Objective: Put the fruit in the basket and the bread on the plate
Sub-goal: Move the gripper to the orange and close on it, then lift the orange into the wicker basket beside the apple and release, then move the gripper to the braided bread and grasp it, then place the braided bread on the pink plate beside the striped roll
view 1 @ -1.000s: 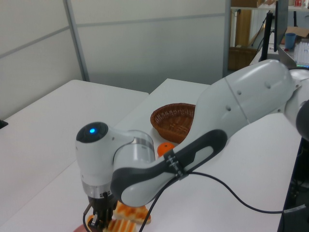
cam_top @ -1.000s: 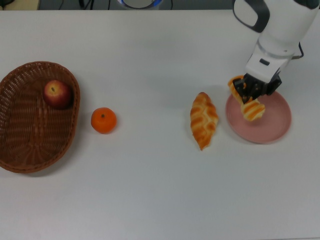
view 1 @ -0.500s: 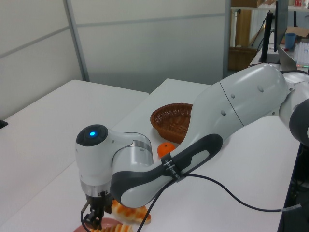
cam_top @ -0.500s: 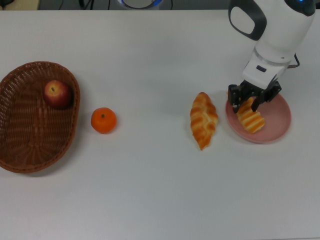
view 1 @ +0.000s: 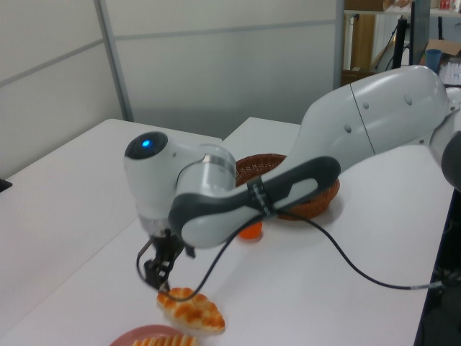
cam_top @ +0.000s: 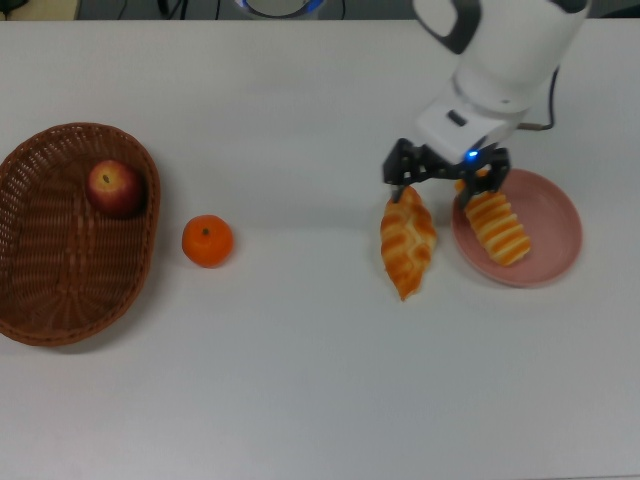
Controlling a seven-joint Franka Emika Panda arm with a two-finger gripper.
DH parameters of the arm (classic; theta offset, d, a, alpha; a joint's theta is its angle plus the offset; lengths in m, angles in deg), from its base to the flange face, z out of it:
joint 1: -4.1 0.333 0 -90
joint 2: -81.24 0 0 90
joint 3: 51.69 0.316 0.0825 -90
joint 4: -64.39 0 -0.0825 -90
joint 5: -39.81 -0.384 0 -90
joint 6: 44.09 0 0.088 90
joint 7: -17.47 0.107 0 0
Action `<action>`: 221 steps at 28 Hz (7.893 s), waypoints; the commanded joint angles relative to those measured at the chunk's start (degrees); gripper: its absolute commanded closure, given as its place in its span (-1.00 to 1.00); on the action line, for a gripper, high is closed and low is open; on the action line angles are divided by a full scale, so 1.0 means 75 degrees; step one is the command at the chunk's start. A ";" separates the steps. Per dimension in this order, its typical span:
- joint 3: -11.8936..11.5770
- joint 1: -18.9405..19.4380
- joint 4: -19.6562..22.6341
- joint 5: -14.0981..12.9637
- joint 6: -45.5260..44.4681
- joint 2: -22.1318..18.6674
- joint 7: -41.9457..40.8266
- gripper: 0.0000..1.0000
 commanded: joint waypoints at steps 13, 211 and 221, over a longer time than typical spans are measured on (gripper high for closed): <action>-0.0159 -0.2124 0.0316 -0.0008 -0.0535 -0.0085 -0.0884 -1.00; 0.0204 0.2011 -0.0200 -0.0078 -0.0055 0.0173 -0.0791 0.99; 0.0192 0.2011 -0.0200 0.0285 -0.0031 0.0396 -0.0802 -1.00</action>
